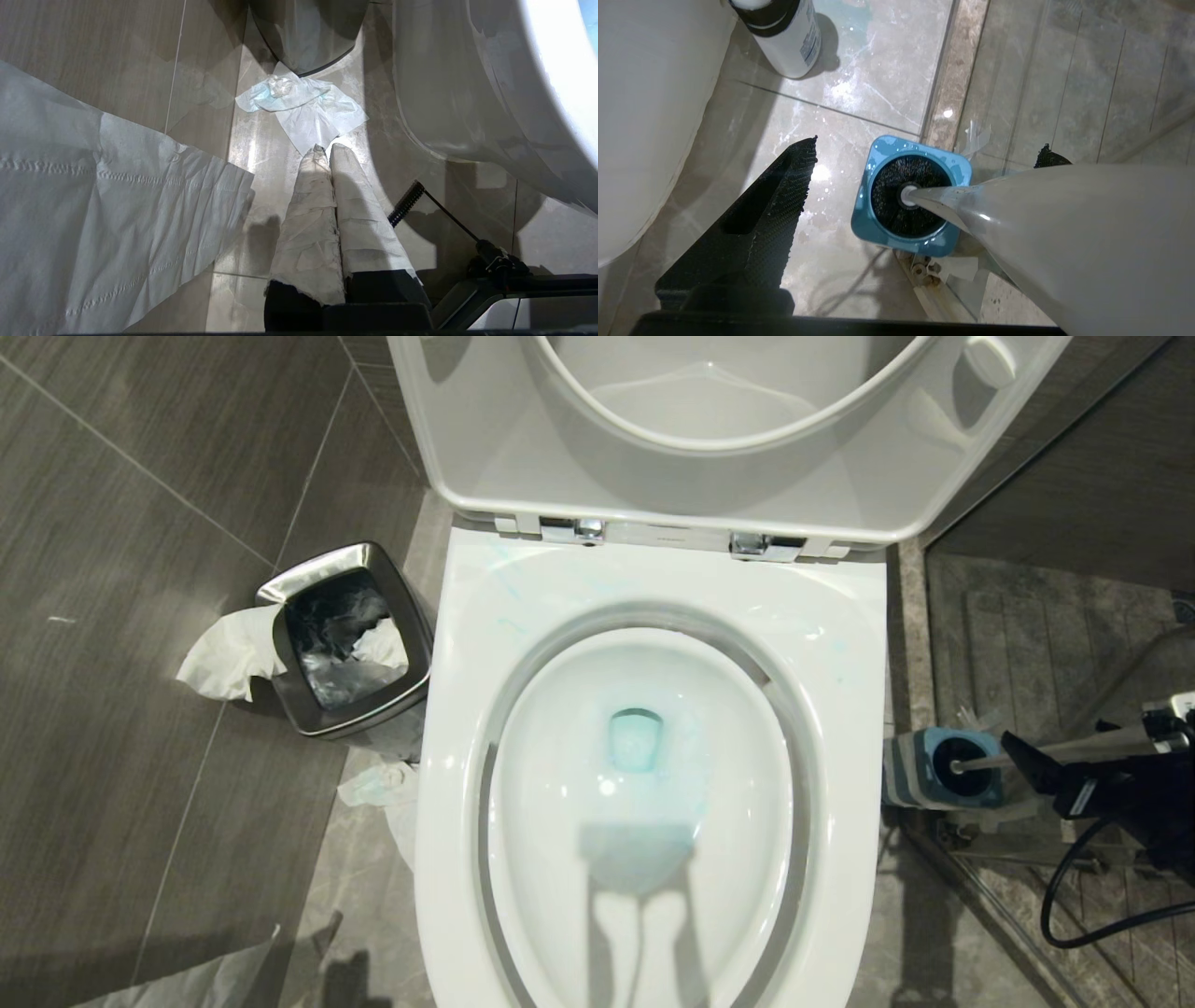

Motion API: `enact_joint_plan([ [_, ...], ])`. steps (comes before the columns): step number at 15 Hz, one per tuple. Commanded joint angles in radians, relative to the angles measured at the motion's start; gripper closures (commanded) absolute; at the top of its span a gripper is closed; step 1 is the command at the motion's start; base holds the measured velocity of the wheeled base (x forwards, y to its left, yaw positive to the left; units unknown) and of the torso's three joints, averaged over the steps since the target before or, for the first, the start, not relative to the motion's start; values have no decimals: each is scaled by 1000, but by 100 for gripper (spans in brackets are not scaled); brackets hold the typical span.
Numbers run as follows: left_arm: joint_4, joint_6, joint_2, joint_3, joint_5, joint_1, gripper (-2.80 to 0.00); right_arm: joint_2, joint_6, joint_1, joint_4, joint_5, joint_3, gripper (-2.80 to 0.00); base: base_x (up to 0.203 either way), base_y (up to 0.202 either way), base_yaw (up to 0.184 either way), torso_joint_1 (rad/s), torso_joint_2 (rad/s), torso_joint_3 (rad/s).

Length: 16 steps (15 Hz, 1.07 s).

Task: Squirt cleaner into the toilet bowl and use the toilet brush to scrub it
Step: Scrub the toilet bowl

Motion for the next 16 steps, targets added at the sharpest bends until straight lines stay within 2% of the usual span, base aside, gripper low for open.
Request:
enact_joint_plan([
  [1,0,0,0,2,0,0,0,4,-1,1,-9,2,-7,-280,0,0,0,0,0,0],
  [2,0,0,0,2,0,0,0,4,-1,1,-9,3,-11,0,0,0,0,0,0,0],
  [12,0,3,0,2,0,0,0,-15,0,0,-9,15,8,0,0,0,0,0,0,0],
  [16,0,3,0,2,0,0,0,-81,2,0,-9,14,38,0,0,0,0,0,0,0],
])
